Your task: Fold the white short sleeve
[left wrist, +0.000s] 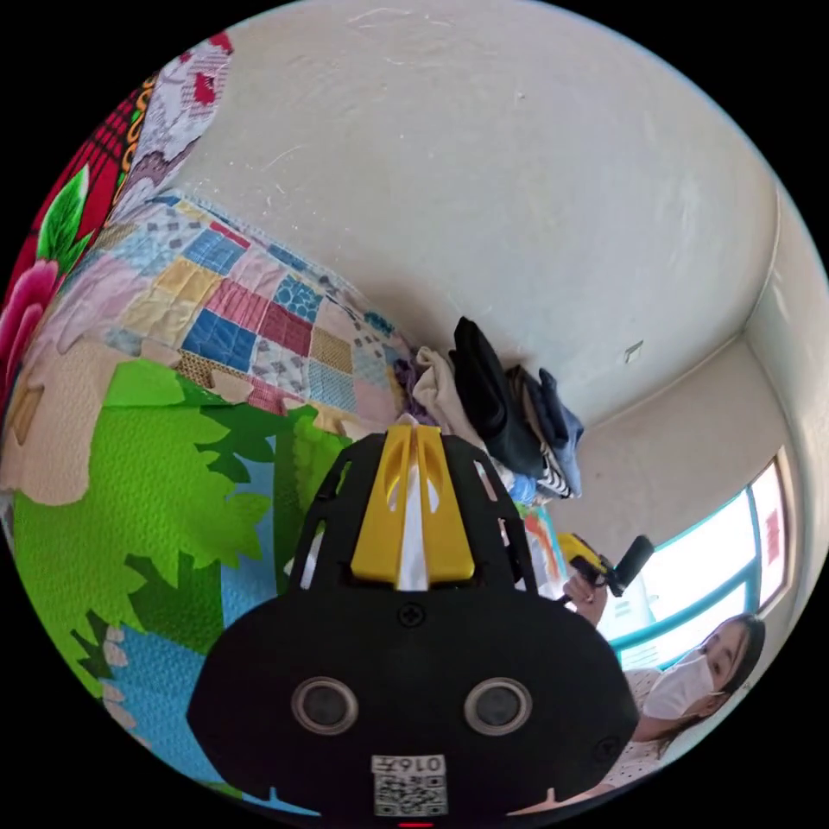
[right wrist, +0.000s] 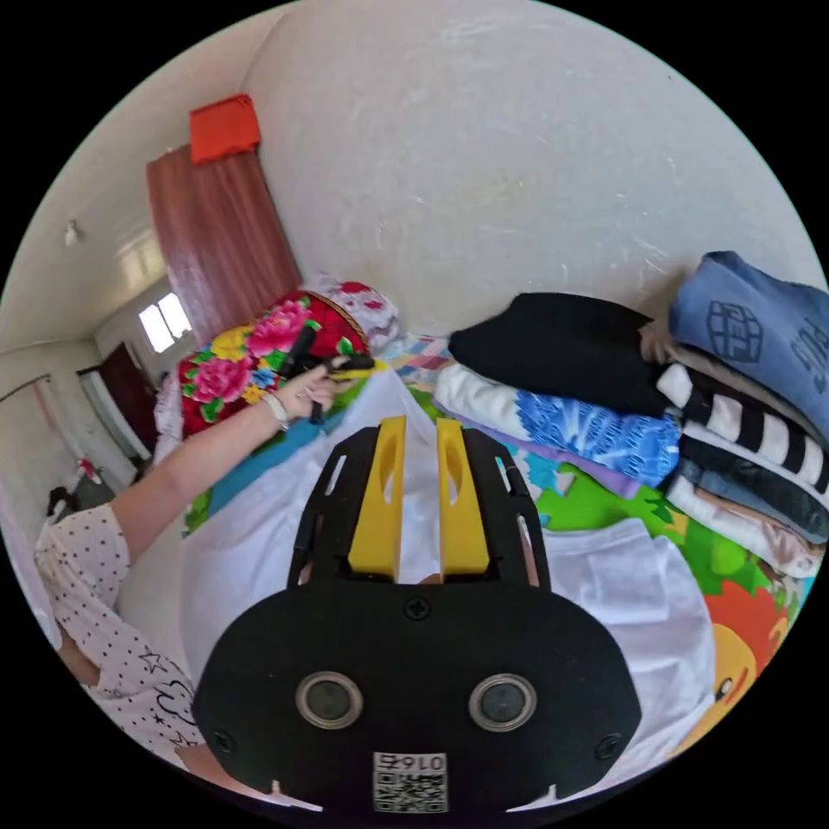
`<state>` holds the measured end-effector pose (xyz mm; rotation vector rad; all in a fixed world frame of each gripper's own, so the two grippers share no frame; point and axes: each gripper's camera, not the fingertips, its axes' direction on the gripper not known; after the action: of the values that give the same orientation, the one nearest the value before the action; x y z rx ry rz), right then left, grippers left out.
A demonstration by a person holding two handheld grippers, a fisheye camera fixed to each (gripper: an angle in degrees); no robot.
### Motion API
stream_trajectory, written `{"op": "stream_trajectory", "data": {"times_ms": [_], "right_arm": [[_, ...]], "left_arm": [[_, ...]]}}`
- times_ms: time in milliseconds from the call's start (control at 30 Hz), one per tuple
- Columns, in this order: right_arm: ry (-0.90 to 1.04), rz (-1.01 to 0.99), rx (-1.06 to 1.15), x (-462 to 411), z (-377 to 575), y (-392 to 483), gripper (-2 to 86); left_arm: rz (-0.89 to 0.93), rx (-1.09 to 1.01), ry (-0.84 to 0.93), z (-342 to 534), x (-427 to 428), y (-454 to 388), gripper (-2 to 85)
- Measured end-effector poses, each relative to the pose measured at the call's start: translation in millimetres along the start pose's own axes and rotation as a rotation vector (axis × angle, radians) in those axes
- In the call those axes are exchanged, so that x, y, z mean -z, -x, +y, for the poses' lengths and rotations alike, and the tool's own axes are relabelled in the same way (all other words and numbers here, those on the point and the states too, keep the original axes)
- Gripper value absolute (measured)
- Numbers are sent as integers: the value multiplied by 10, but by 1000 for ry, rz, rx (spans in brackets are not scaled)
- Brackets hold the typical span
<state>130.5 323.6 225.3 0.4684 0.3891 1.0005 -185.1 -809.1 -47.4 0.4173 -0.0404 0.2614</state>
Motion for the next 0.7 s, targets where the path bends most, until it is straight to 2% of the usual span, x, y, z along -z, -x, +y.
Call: {"op": "stream_trajectory", "data": {"times_ms": [67, 200, 267, 567, 700], "right_arm": [[135, 142, 49, -272, 18, 160, 40], [241, 72, 177, -616, 68, 414, 38], [334, 267, 194, -906, 132, 498, 21], [393, 532, 18, -1598, 372, 204, 1], [350, 437, -51, -1628, 492, 70, 0]], "left_arm": [[-22, 25, -22, -91, 55, 33, -9], [-123, 87, -109, -225, 220, 73, -9], [-147, 103, -111, -279, 292, 103, -9], [-207, -22, 108, -473, 691, 74, 24], [-222, -95, 223, -312, 896, -40, 40]]}}
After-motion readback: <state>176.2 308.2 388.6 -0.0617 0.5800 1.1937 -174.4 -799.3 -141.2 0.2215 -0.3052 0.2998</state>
